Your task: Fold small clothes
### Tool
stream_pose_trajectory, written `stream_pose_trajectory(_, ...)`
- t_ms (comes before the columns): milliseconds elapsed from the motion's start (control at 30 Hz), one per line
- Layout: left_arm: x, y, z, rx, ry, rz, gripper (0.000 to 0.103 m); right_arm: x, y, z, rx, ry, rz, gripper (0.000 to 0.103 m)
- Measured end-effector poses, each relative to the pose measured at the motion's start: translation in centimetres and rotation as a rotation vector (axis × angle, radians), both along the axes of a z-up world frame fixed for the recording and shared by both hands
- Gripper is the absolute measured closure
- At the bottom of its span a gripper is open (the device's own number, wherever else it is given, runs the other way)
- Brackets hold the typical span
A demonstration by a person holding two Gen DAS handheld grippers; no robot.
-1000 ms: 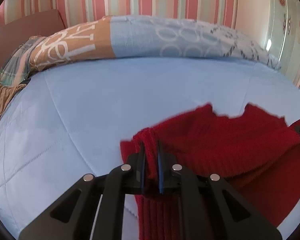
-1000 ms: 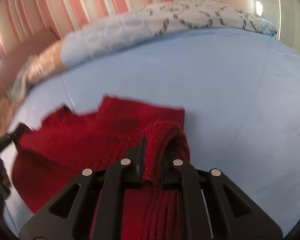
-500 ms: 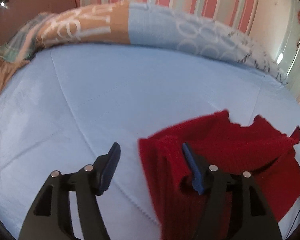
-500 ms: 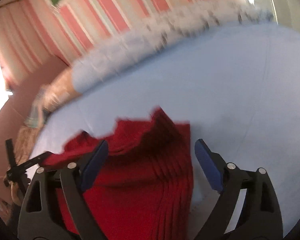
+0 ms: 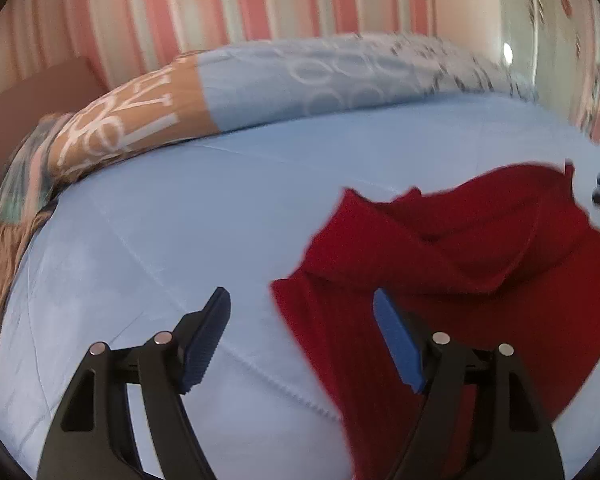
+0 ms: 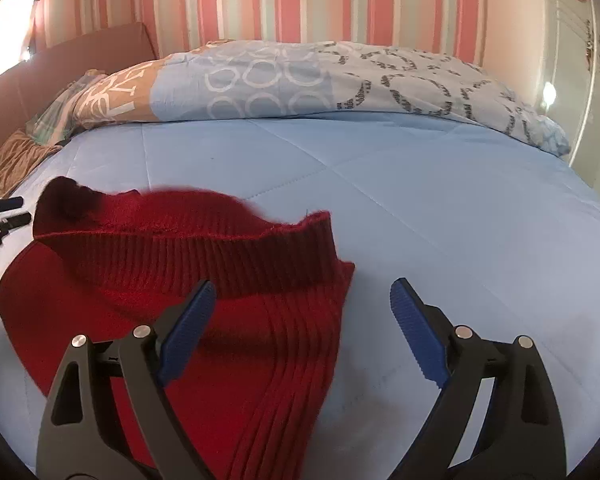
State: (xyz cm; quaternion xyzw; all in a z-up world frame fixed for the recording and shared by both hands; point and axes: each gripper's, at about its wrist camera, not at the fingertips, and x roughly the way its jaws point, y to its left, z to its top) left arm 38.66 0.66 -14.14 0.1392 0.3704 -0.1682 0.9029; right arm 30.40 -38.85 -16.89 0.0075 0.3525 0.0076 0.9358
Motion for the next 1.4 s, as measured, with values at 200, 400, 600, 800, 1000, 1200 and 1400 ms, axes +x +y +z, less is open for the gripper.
stream_pose_trajectory(200, 3.6, -3.4, -2.5, 0.109, 0.027, 0.032, 0.027, 4.4, -1.8, -2.0, 0.020, 0.096, -0.042, 0.017)
stream_pose_trajectory(400, 8.0, -2.5, -3.3, 0.108, 0.091, 0.191, 0.027, 6.4, -3.6, -4.4, 0.031, 0.181, -0.171, 0.023)
stream_pose_trajectory(600, 3.4, -2.0, 0.7, -0.009, 0.028, 0.125, 0.028, 3.3, -0.9, 0.2, 0.081, -0.022, 0.060, 0.020)
stream_pose_trajectory(800, -0.7, -5.7, 1.0, -0.034, 0.025, -0.002, 0.028, 6.9, 3.0, -0.2, 0.022, 0.112, 0.301, 0.021)
stream_pose_trajectory(1000, -1.2, -7.0, -1.5, -0.034, 0.074, 0.004, 0.028, 9.1, 4.8, -3.0, -0.039, 0.264, 0.397, 0.046)
stream_pose_trajectory(1200, -0.3, -6.2, -2.1, -0.043, 0.071, 0.082, 0.028, 7.7, 5.1, -2.2, -0.050, 0.167, 0.373, 0.095)
stream_pose_trajectory(1400, 0.9, -5.4, -0.7, -0.076, 0.050, 0.122, 0.029, 7.5, 3.0, -0.7, -0.012, 0.065, 0.251, 0.095)
